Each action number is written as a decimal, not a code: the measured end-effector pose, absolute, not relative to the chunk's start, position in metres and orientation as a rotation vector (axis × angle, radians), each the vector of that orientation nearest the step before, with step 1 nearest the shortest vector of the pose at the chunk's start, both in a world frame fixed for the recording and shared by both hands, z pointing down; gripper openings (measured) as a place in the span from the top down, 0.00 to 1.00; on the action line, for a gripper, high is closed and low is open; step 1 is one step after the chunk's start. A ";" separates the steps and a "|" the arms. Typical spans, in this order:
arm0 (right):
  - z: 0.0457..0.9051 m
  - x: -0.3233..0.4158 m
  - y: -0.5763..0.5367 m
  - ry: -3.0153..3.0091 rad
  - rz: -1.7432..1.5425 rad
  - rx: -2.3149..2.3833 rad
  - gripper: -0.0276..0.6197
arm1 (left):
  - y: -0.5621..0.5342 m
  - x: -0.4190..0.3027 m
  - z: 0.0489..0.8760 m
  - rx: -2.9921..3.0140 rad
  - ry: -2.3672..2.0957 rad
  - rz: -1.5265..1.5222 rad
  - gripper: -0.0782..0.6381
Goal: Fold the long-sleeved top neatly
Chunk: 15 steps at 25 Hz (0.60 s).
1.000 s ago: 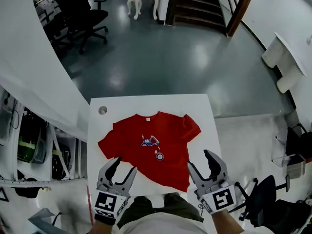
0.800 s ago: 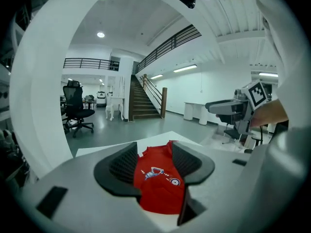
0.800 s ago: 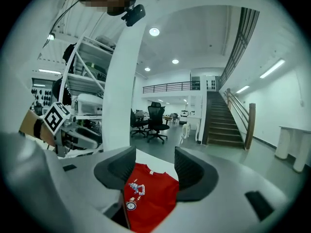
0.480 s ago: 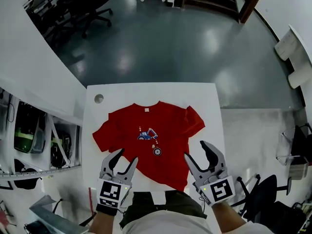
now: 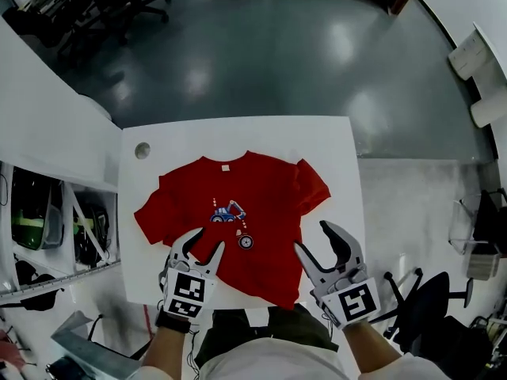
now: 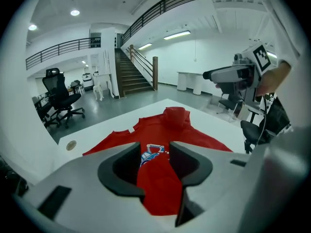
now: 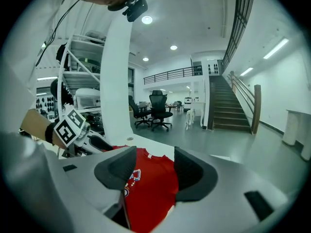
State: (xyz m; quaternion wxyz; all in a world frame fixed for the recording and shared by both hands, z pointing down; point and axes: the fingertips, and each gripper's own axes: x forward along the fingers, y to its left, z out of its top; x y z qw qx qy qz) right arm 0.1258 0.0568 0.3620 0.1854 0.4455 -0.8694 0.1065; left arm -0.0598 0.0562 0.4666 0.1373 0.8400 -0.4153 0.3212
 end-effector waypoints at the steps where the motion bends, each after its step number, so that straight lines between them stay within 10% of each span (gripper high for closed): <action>1: 0.364 0.127 0.054 -2.457 0.297 1.260 0.56 | 0.055 -0.060 0.474 2.416 -1.194 0.954 0.63; 15: 0.399 0.137 0.036 -2.458 0.370 1.264 0.56 | 0.046 -0.056 0.545 2.301 -1.013 1.272 0.63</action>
